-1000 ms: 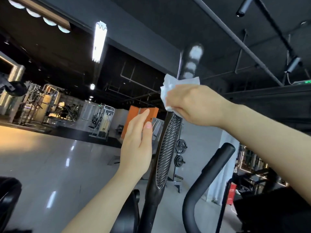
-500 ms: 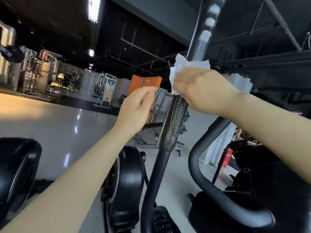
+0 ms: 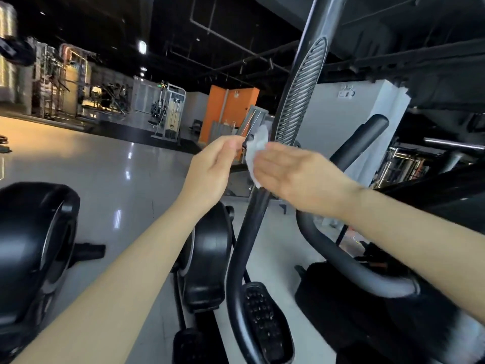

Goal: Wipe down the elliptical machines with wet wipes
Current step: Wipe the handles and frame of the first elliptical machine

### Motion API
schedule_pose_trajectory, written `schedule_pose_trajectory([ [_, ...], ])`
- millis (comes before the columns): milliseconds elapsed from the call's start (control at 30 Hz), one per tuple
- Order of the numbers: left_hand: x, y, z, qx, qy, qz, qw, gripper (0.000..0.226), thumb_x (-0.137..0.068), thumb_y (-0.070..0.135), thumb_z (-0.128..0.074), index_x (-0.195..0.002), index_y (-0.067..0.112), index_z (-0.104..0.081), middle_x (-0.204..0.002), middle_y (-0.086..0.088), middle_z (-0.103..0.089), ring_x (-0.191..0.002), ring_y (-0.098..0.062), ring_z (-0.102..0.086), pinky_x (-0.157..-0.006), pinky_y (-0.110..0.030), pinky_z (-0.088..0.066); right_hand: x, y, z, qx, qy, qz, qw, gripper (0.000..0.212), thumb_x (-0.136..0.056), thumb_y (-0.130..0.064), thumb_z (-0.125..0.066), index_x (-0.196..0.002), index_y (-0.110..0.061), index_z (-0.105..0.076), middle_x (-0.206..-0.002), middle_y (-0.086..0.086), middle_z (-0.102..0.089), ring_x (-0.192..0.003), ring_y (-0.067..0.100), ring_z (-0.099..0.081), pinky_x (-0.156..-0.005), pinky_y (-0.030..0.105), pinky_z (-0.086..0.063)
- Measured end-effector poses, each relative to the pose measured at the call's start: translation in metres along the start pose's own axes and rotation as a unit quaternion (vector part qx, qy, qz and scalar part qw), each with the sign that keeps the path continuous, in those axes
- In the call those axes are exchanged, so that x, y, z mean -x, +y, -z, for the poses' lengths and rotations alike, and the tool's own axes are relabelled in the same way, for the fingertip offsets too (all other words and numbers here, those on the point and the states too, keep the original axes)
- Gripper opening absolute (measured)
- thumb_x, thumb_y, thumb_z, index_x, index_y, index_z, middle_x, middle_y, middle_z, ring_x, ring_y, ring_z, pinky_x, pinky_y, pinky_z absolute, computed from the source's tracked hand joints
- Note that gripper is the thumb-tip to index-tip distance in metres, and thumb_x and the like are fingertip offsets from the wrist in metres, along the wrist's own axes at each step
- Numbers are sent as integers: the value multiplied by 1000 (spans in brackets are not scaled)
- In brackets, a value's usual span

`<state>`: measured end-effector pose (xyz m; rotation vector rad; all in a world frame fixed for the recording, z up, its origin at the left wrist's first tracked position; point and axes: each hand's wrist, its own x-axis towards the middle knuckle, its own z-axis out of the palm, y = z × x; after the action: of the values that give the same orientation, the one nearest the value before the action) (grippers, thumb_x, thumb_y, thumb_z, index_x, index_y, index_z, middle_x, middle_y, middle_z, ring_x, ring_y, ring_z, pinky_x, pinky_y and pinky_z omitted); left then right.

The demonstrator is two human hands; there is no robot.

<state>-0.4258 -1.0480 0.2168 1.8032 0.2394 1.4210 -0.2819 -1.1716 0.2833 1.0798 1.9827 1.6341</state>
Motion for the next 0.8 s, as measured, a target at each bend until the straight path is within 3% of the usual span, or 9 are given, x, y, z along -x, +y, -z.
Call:
schedule_pose_trajectory([
  [67, 9, -9, -4, 17, 12, 21, 1000, 31, -108, 29, -34, -123, 27, -61, -117, 16, -64, -114, -3, -58, -102, -22, -41, -3, 24, 9, 33, 20, -12, 999, 25, -92, 7, -46, -106, 2, -66, -103, 16, -68, -107, 32, -63, -115, 40, -33],
  [133, 17, -17, -7, 32, 26, 43, 998, 29, -108, 29, -34, -117, 31, -61, -113, 19, -64, -110, -2, -59, -103, -25, -43, -3, 18, 7, 25, 19, -24, 999, 28, -93, 7, -42, -100, 1, -68, -100, 15, -68, -102, 33, -64, -108, 42, -40],
  [267, 31, -31, -10, 39, 32, 52, 997, 25, -107, 28, -38, -112, 34, -62, -113, 18, -66, -113, -4, -60, -104, -29, -44, 15, -61, -25, -26, 8, -8, 1000, 25, -89, 2, -51, -104, -1, -71, -109, 16, -70, -111, 32, -63, -113, 40, -32],
  [333, 35, -30, -11, 39, 22, 60, 997, 22, -105, 28, -43, -118, 32, -61, -114, 19, -64, -110, 1, -59, -100, -21, -44, 29, -108, -40, -80, -8, -1, 997, 28, -87, 0, -55, -110, -3, -71, -117, 14, -69, -118, 30, -60, -117, 40, -28],
  [400, 33, -23, -16, 21, 3, 62, 998, 29, -102, 32, -50, -131, 27, -56, -119, 17, -60, -106, 11, -55, -93, -8, -40, 44, -152, -51, -108, -46, 2, 993, 33, -83, -7, -65, -115, -7, -71, -124, 11, -67, -125, 26, -56, -121, 40, -19],
  [467, 24, -13, -23, -11, -8, 29, 1000, 41, -100, 36, -55, -139, 26, -48, -131, 11, -56, -113, 2, -54, -98, -15, -40, 57, -189, -57, -115, -122, 30, 985, 43, -80, -20, -73, -122, -13, -68, -131, 6, -63, -132, 23, -50, -123, 42, -5],
  [567, 7, 3, -36, -25, -27, -22, 999, 57, -97, 39, -59, -148, 26, -37, -145, 7, -47, -126, -7, -49, -105, -25, -39, 66, -213, -58, -88, -190, 85, 974, 49, -83, -31, -66, -130, -19, -63, -138, 2, -58, -138, 20, -44, -121, 46, 11],
  [633, -6, 11, -44, -24, -39, -47, 998, 62, -96, 39, -61, -150, 23, -36, -150, 6, -44, -133, -8, -44, -111, -28, -37, 61, -200, -55, -93, -139, 69, 984, 44, -83, -25, -62, -127, -19, -66, -135, 2, -61, -133, 19, -50, -122, 45, 4],
  [800, -21, 5, -51, -14, -39, -88, 995, 65, -93, 38, -65, -149, 17, -39, -149, 3, -47, -141, -16, -40, -115, -44, -34, 40, -116, -43, -130, 53, -99, 985, 30, -94, 2, -57, -123, 1, -65, -133, 16, -61, -131, 28, -52, -115, 40, -33],
])
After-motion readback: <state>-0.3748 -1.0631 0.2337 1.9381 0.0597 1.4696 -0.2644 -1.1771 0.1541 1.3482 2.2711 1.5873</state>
